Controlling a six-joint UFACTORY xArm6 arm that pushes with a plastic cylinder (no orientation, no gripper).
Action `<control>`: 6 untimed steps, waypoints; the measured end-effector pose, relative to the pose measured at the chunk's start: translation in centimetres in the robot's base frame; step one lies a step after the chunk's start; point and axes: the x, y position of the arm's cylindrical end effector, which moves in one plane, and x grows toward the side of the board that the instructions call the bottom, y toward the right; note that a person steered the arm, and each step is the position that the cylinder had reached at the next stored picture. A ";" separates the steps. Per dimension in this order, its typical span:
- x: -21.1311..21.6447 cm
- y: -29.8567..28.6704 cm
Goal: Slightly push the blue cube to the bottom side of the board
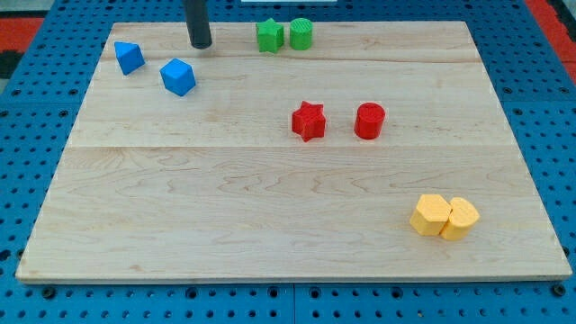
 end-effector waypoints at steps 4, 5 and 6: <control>-3.2 -7.0; -2.8 -7.0; -1.3 -6.7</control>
